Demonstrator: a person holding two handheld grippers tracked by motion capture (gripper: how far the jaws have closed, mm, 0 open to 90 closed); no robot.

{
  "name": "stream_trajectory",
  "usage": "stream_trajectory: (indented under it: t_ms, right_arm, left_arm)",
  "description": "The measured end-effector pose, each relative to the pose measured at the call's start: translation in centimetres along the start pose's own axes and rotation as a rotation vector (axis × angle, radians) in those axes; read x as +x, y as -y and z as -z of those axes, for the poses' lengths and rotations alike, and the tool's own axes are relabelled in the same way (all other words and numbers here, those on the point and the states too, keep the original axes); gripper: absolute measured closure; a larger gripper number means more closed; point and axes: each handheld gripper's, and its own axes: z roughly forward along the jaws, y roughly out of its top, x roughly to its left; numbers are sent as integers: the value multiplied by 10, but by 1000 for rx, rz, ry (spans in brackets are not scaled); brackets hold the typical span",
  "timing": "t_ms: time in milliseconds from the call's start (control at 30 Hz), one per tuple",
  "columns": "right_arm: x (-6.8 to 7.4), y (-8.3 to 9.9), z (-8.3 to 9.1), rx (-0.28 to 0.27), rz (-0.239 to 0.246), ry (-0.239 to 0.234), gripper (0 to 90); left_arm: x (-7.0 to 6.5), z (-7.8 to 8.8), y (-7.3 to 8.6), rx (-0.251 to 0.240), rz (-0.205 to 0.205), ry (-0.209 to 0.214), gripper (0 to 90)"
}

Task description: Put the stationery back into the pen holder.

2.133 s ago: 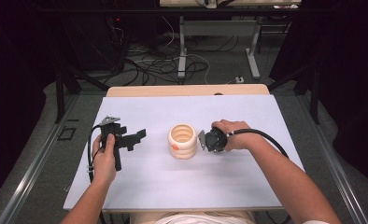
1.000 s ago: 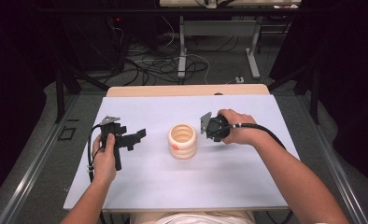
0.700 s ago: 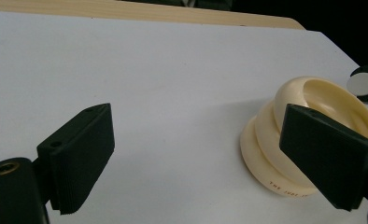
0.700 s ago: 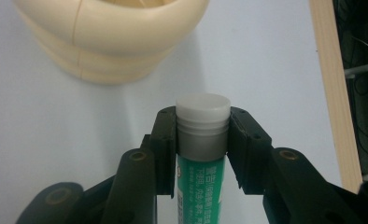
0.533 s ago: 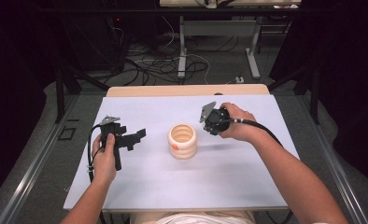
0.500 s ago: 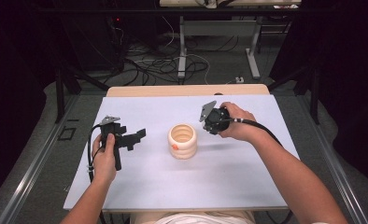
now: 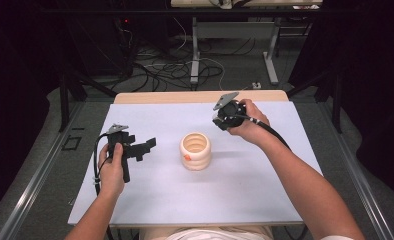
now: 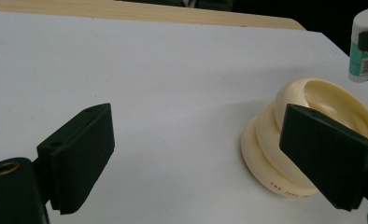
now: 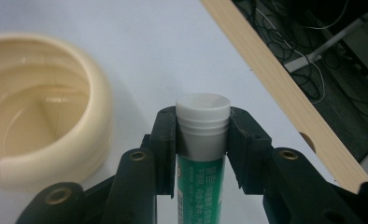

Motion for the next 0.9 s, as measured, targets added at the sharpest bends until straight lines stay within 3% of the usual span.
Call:
stream_trajectory:
  t_ms: [133,300,600,900]
  right_arm:
    - [-6,-6,3,-46,-85,20,651]
    - [-11,-12,5,-87,-152,36,651]
    - [-15,-19,13,-193,-245,49,651]
    - [-11,-25,24,-293,-302,3,651]
  left_arm:
    - [0,0,0,-3,3,-1,102]
    - [0,1,0,-3,2,0,102]
    - [0,1,0,-6,3,0,102]
    - [0,1,0,-7,5,1,101]
